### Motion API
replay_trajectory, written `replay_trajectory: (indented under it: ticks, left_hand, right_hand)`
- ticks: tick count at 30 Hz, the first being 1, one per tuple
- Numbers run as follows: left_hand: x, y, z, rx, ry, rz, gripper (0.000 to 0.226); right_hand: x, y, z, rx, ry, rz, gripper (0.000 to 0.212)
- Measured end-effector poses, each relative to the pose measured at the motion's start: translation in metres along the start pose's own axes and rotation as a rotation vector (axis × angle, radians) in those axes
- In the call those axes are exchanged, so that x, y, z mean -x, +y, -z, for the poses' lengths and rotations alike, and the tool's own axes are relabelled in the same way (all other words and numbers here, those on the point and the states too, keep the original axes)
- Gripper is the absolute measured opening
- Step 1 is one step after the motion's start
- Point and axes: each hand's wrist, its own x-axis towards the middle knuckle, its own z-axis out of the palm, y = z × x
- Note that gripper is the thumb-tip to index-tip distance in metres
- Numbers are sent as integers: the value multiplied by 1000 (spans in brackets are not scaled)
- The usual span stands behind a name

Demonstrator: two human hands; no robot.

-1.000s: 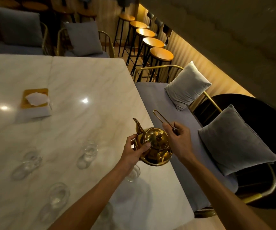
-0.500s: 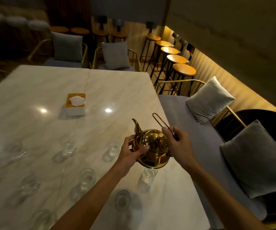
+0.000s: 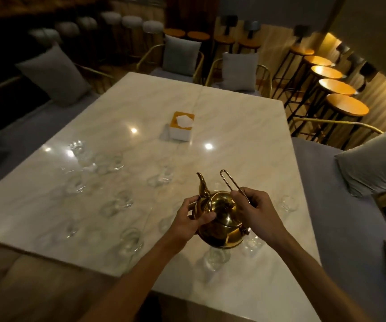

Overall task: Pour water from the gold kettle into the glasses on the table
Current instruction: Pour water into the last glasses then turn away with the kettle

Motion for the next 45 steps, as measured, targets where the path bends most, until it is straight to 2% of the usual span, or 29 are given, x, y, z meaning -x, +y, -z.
replay_trajectory:
  ticks: [6, 11, 20, 27, 31, 37, 42, 45]
  left_hand:
    - [29, 9, 84, 30, 49, -9, 69]
    - [48, 29, 174, 115, 103, -44, 66]
    - [67, 56, 319, 148, 296, -101, 96]
    - [77, 64, 405, 157, 425, -107, 77]
    - [77, 65, 460, 129, 477, -103, 86]
    - [69, 98, 543, 50, 444, -148, 86]
    - [51, 140, 608, -37, 417, -116, 59]
    - [36, 154, 645, -82, 436, -106, 71]
  right_hand:
    - [-20, -22, -89, -49, -108, 5, 48]
    - [-50, -50, -180, -38, -153, 20, 48]
    - [-100, -105, -324, -25, -223, 91, 47]
    - [-130, -125, -417, -93, -286, 70, 46]
    - [-150, -132, -470, -107, -311, 32, 45]
    - [-188, -147, -547, -138, -303, 32, 44]
    - [-229, -164, -606, -155, -256, 35, 41]
    - [-253, -171, -638, -155, -226, 21, 40]
